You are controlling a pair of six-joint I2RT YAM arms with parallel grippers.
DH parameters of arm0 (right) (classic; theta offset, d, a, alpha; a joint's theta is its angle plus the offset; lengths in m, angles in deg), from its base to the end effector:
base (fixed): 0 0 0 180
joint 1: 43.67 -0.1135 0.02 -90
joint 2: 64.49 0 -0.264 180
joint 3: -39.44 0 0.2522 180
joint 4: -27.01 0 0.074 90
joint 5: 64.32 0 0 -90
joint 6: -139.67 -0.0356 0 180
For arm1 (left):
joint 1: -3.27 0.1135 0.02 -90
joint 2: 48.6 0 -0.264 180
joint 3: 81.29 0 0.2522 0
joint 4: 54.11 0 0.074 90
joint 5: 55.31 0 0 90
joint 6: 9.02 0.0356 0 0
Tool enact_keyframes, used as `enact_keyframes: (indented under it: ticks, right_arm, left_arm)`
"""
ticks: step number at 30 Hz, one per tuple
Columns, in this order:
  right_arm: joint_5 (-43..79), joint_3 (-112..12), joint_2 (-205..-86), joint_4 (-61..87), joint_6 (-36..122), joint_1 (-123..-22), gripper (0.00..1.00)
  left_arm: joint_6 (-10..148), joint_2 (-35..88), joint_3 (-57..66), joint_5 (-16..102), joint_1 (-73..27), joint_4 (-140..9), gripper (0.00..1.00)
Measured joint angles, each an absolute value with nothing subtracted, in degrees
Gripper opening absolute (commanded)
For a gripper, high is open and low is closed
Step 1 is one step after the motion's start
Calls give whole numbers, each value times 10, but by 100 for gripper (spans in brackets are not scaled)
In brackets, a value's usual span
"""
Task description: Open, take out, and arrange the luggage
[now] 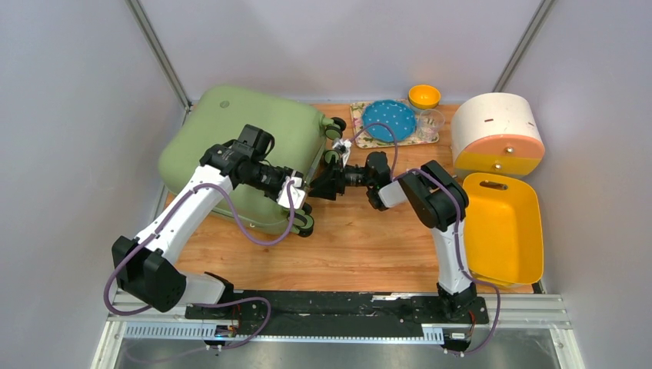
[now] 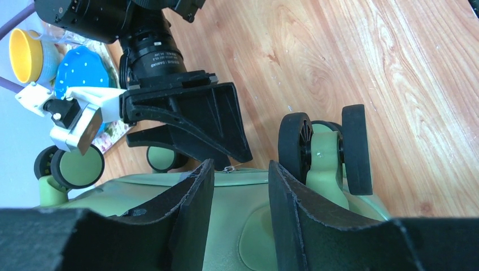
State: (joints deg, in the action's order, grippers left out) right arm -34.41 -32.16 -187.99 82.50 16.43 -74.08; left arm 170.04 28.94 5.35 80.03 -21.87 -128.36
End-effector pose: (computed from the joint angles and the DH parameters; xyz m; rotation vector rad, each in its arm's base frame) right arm 0.3405 0.2356 0.1409 -0.9048 1.5539 1.6121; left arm 0.2189 -0.1307 0.3213 2.0590 1.0784 -0.5503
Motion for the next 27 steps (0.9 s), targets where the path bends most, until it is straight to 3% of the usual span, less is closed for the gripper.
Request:
enact_keyframes:
  ticks: [12, 15, 16, 19, 27]
  right_arm:
    - [-352, -359, -1945, 864, 100, -752, 39]
    - [-351, -359, -1945, 865, 91, -755, 28]
    - [-350, -359, -1945, 866, 89, -756, 16]
    - [-351, -359, -1945, 869, 85, -757, 4]
    - [-347, -335, -1928, 874, 83, -754, 0]
  left_arm:
    - [1689, 297, 63, 800, -219, -1291, 51]
    - [1687, 297, 63, 800, -219, -1291, 51]
    - [1687, 297, 63, 799, -219, -1290, 51]
    - [1685, 297, 63, 799, -219, -1290, 51]
    - [1682, 295, 60, 798, -219, -1287, 51]
